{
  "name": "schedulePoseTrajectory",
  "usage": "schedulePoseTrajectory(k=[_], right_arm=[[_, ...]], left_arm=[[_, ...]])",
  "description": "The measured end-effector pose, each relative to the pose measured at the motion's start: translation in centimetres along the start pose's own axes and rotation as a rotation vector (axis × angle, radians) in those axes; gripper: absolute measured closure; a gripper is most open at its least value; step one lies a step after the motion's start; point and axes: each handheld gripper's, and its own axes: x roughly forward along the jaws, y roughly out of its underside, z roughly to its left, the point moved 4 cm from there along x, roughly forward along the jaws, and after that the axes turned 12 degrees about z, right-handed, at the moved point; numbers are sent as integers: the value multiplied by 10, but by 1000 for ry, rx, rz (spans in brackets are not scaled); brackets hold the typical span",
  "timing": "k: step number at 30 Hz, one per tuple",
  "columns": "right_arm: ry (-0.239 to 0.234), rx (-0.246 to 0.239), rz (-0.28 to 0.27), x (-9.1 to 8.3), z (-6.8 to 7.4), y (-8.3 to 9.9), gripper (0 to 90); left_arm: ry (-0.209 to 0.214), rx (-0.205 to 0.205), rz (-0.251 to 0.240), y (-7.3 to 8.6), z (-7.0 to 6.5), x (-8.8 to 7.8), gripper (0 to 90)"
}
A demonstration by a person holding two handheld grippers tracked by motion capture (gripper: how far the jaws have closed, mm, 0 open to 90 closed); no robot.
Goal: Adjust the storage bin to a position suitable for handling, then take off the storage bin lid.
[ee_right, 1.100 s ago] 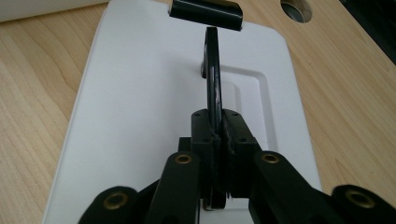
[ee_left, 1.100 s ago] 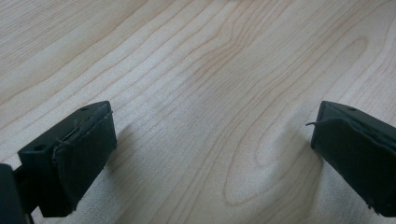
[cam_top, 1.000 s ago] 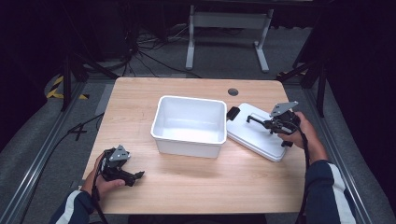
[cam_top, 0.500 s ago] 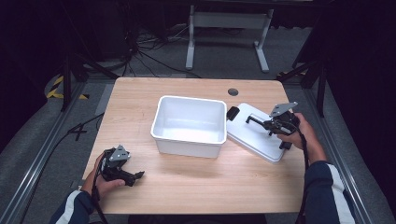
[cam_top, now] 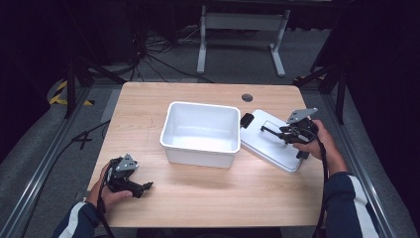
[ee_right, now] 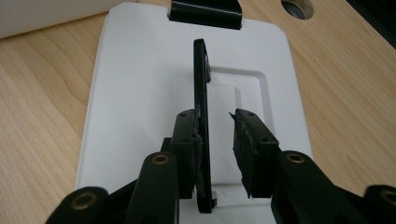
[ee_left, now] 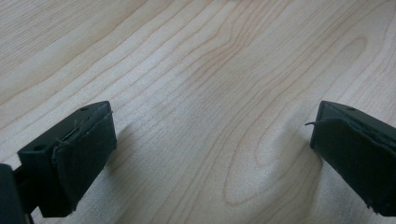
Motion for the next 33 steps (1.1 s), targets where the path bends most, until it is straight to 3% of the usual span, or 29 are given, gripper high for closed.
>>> schedulePoseTrajectory(k=[7, 15, 25, 33], right_arm=[[-9, -3, -18, -6, 6, -2, 659], [-19, 10, -35, -10, 12, -3, 541], [-30, 62, -63, -22, 17, 2, 449], [-1, 85, -70, -32, 25, 12, 359]], left_arm=[[-3, 6, -2, 0, 0, 0, 8], [-2, 7, -5, 0, 1, 0, 9], [-15, 5, -6, 2, 2, -1, 12], [-8, 2, -5, 2, 1, -1, 12]])
